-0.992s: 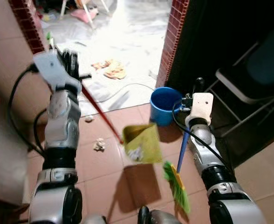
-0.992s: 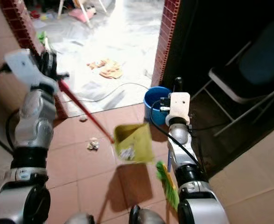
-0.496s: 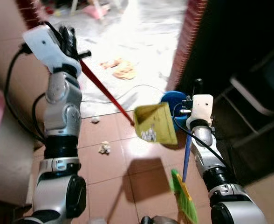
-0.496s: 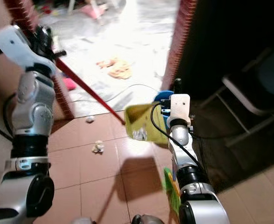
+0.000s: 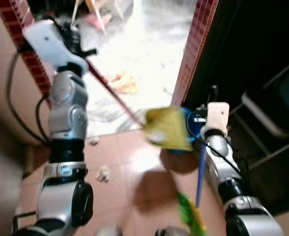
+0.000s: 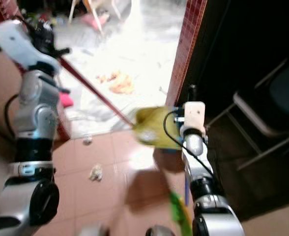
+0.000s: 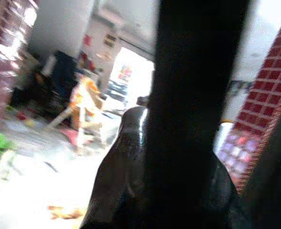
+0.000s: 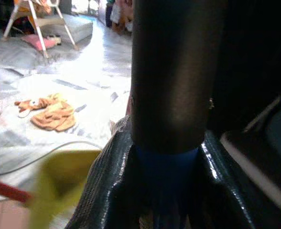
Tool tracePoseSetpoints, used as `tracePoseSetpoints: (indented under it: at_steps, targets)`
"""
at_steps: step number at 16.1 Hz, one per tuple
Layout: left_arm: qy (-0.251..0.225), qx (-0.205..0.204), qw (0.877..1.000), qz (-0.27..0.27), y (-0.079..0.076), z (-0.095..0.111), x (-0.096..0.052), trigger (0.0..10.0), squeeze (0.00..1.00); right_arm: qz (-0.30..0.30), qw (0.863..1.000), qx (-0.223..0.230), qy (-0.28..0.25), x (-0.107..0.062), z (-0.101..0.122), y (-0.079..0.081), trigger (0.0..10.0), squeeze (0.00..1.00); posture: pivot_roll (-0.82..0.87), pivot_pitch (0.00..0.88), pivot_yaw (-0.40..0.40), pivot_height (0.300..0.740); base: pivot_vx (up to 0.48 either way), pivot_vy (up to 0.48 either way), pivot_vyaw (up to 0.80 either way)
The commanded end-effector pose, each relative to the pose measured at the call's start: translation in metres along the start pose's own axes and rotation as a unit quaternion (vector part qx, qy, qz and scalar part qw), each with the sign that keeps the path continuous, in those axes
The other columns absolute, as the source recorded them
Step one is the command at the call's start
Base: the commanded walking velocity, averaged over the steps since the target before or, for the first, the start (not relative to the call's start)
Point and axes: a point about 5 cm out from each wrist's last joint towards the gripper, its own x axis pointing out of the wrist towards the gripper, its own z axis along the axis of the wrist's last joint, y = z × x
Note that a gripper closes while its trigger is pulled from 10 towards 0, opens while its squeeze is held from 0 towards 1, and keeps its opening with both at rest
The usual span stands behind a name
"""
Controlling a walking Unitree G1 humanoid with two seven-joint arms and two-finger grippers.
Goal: Sweep floor
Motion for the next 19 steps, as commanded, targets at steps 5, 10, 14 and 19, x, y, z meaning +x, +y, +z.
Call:
tracePoseSetpoints:
  at_steps: [5,10,14,19]
  targets:
    - [-0.056,0.001,0.998,0.004,0.002,0.026,0.009,10.0,0.00,0.015,0.999,0.009,-0.028,0.003,0.015,0.010,10.0,0.00,-0.03,0.012,-0.010,0.740,0.453,0.000,0.00]
    - [-0.050,0.000,0.999,0.003,-0.001,0.020,0.009,10.0,0.00,0.021,0.999,0.010,-0.027,0.002,0.015,0.011,10.0,0.00,-0.03,0.014,-0.008,0.740,0.453,0.000,0.00]
    - [-0.042,0.005,0.999,0.011,-0.001,0.018,0.011,10.0,0.00,0.026,0.999,0.013,-0.024,0.002,0.014,0.012,10.0,0.00,-0.03,0.014,-0.009,0.740,0.395,0.165,0.00]
    - [-0.040,0.026,0.999,0.009,-0.001,0.015,0.010,10.0,0.00,0.029,0.999,0.010,-0.024,0.002,0.014,0.013,10.0,0.00,-0.03,0.010,-0.011,0.740,0.244,0.380,0.00]
